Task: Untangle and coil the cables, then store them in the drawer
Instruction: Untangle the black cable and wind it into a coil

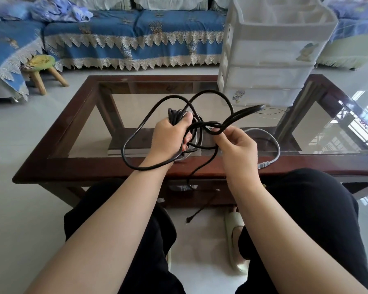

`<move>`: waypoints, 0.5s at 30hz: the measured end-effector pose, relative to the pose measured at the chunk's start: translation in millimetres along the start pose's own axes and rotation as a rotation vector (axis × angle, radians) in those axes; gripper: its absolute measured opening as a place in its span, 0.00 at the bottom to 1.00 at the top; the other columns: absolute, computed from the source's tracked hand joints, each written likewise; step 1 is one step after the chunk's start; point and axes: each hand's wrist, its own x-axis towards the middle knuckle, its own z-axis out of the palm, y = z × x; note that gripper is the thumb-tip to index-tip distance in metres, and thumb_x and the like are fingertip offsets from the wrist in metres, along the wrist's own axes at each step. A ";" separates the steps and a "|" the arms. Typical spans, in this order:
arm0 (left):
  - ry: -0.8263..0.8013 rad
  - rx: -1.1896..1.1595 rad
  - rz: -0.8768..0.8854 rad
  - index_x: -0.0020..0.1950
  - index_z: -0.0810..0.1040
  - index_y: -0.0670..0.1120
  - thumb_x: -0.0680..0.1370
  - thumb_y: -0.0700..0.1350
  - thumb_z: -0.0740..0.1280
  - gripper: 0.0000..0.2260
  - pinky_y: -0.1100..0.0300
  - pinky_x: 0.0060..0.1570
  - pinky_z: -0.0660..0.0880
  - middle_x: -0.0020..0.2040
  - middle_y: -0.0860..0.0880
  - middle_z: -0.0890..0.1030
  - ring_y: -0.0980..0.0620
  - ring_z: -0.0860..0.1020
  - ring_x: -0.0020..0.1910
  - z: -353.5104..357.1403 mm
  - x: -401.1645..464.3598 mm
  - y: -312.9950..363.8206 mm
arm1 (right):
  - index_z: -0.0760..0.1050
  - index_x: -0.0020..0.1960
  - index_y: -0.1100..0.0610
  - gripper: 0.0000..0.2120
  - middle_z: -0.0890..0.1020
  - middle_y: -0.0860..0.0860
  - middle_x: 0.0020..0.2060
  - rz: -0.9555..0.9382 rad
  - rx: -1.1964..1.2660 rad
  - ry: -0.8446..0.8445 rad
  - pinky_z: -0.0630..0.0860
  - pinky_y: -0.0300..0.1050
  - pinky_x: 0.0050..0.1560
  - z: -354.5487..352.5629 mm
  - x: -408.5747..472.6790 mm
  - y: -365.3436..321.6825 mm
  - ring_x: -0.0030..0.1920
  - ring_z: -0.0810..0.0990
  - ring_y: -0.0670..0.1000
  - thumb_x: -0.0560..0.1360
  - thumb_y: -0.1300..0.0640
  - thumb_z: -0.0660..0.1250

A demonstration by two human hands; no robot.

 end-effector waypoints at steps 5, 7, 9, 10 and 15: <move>0.123 0.102 0.165 0.36 0.73 0.44 0.80 0.48 0.65 0.14 0.63 0.23 0.67 0.26 0.47 0.72 0.55 0.69 0.20 -11.2 6.5 -0.2 | 0.77 0.32 0.52 0.10 0.78 0.49 0.43 0.099 0.011 -0.260 0.69 0.45 0.54 -11.5 -5.2 -12.2 0.48 0.76 0.46 0.72 0.52 0.68; 0.129 0.122 0.178 0.35 0.72 0.44 0.80 0.47 0.65 0.15 0.64 0.22 0.67 0.26 0.46 0.72 0.55 0.69 0.20 -15.8 8.3 -0.7 | 0.79 0.32 0.52 0.10 0.80 0.48 0.47 0.154 0.140 -0.296 0.69 0.48 0.57 -18.2 -7.6 -18.5 0.52 0.78 0.47 0.72 0.56 0.66; 0.169 0.093 0.153 0.35 0.73 0.44 0.80 0.46 0.65 0.14 0.63 0.21 0.66 0.26 0.47 0.72 0.56 0.69 0.19 -20.8 13.4 -1.3 | 0.80 0.30 0.54 0.18 0.82 0.49 0.43 0.219 0.361 -0.276 0.72 0.49 0.56 -26.3 -9.5 -23.1 0.50 0.80 0.48 0.76 0.64 0.62; 0.204 0.071 0.137 0.35 0.73 0.45 0.80 0.46 0.65 0.14 0.63 0.21 0.65 0.25 0.48 0.72 0.56 0.69 0.19 -24.5 17.8 -1.2 | 0.79 0.28 0.54 0.21 0.83 0.50 0.40 0.239 0.469 -0.269 0.74 0.48 0.55 -30.8 -8.9 -24.3 0.49 0.81 0.50 0.76 0.66 0.59; 0.362 -0.016 0.046 0.39 0.75 0.44 0.80 0.48 0.65 0.12 0.65 0.20 0.64 0.27 0.48 0.73 0.58 0.68 0.18 -46.0 31.5 3.5 | 0.62 0.26 0.52 0.19 0.64 0.48 0.22 0.311 0.725 -0.141 0.62 0.36 0.21 -68.3 3.4 -23.6 0.24 0.65 0.47 0.76 0.59 0.57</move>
